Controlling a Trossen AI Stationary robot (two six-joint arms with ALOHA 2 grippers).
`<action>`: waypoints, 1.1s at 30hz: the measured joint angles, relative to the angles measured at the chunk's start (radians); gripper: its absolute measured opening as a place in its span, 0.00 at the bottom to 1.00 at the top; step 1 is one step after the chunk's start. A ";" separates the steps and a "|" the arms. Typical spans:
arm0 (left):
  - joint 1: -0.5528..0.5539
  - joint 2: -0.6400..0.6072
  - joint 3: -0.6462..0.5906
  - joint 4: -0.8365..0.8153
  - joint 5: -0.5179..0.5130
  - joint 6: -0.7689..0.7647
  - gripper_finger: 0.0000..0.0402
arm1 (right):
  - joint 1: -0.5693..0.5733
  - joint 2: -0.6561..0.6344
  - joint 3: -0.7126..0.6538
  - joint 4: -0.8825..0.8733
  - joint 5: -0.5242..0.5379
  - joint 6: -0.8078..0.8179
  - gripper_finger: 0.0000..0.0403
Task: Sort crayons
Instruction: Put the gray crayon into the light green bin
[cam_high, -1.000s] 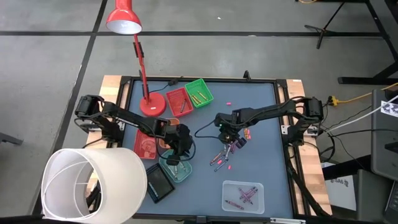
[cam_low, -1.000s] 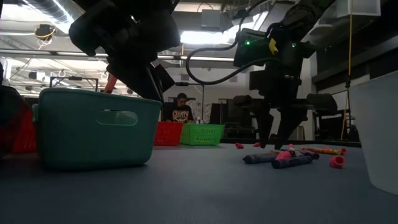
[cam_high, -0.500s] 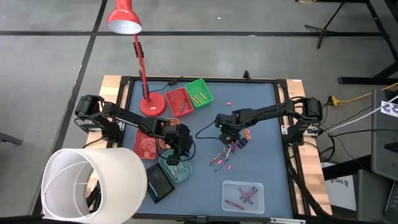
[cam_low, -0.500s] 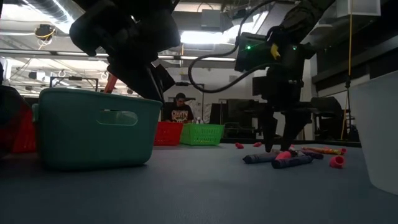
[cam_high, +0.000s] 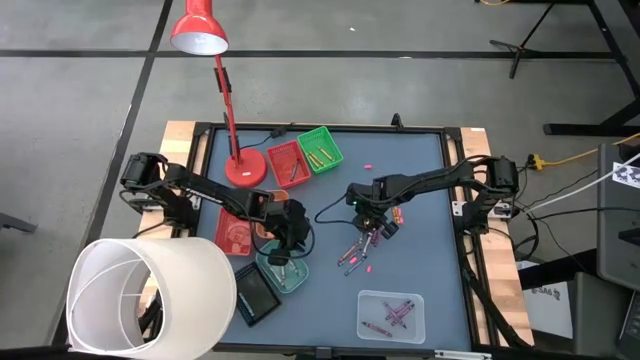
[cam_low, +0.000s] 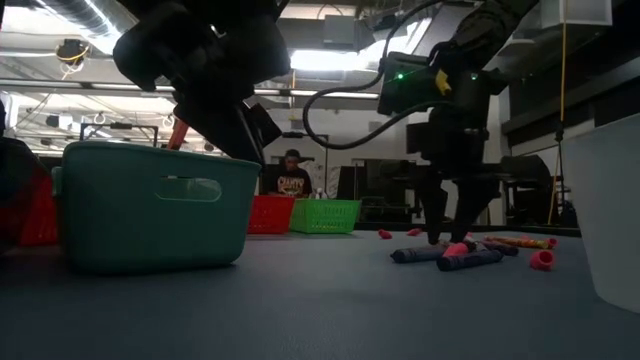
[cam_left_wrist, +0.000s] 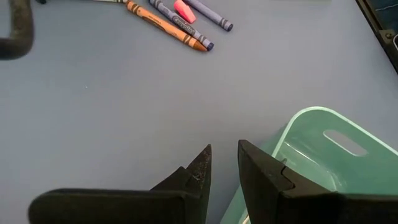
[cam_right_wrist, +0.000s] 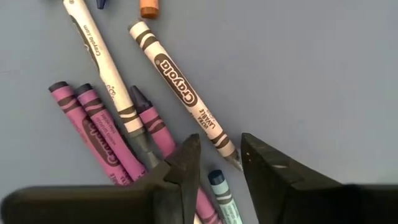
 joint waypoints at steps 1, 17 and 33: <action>0.000 0.000 0.000 0.000 -0.004 0.000 0.16 | 0.000 0.000 0.000 -0.001 0.000 0.000 0.27; 0.000 0.000 0.000 0.001 -0.110 0.001 0.16 | 0.000 -0.001 0.000 0.003 0.000 0.061 0.05; 0.000 0.000 0.000 0.073 -0.295 0.000 0.16 | 0.000 0.000 0.000 0.221 0.015 0.413 0.05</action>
